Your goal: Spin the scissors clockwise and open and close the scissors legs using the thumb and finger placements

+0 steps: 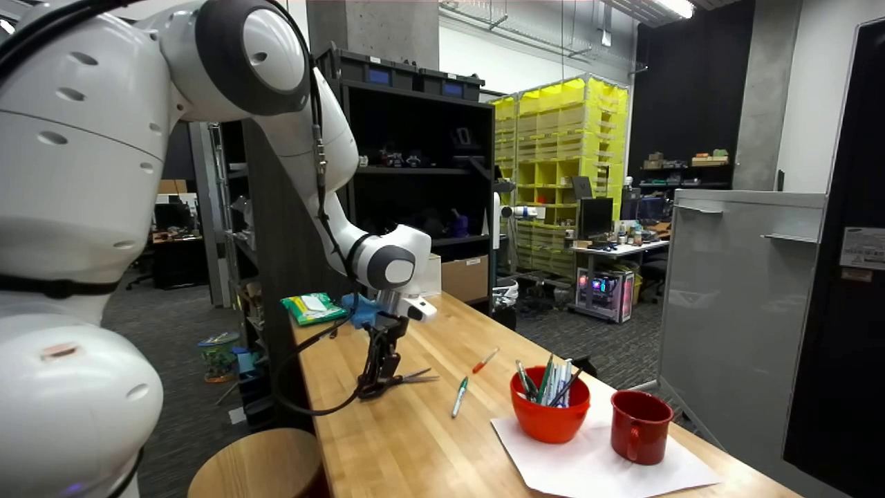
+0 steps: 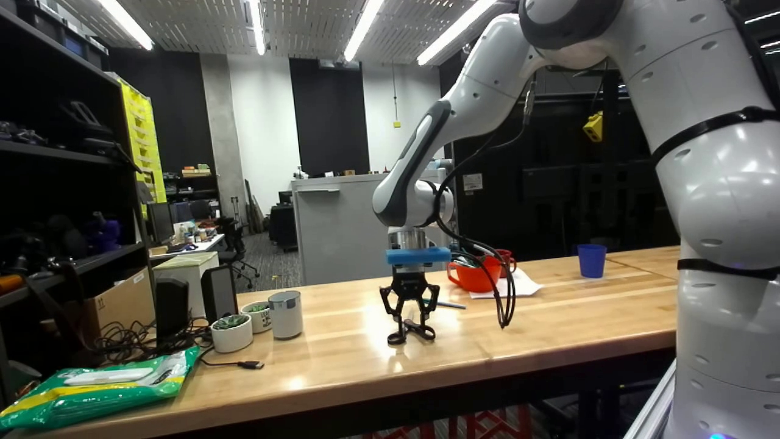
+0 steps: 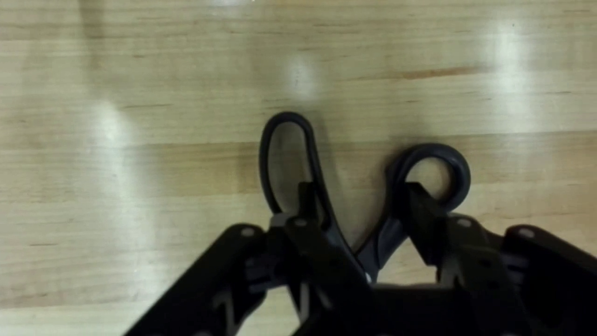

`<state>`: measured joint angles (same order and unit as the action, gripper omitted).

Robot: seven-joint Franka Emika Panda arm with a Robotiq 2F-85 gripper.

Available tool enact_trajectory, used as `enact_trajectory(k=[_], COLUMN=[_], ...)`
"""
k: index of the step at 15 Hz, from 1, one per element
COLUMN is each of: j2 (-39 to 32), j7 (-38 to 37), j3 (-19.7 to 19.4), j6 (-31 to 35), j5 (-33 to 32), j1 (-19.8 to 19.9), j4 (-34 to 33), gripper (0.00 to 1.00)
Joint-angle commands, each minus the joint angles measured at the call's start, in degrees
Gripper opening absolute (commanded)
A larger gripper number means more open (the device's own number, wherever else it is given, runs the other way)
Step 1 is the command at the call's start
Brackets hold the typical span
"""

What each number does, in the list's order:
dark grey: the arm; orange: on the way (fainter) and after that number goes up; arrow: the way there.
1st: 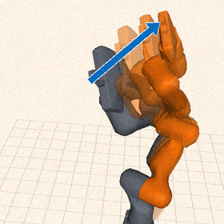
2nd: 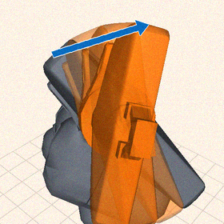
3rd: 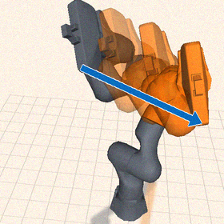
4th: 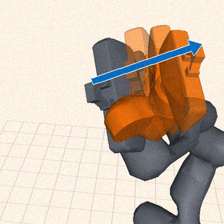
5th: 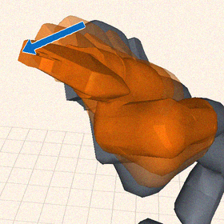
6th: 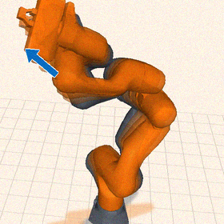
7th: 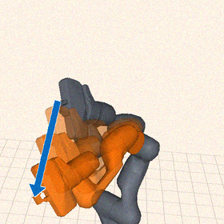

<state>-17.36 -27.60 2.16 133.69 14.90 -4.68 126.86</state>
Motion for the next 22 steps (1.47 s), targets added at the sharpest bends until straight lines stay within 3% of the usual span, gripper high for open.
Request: enact_trajectory(k=[1,3,4,22], j2=[-1.56,-1.55,-1.55,1.45], j7=[0.96,0.93,0.92,-1.39], j3=[-0.16,-0.19,-0.18,-0.62], j6=[0.02,0.03,0.02,1.11], j5=[1.13,1.09,1.08,-2.47], j1=[-0.01,-0.03,-0.04,-1.77], j4=[0.26,0.13,0.09,1.83], gripper=[0.19,0.03,0.0,0.04])
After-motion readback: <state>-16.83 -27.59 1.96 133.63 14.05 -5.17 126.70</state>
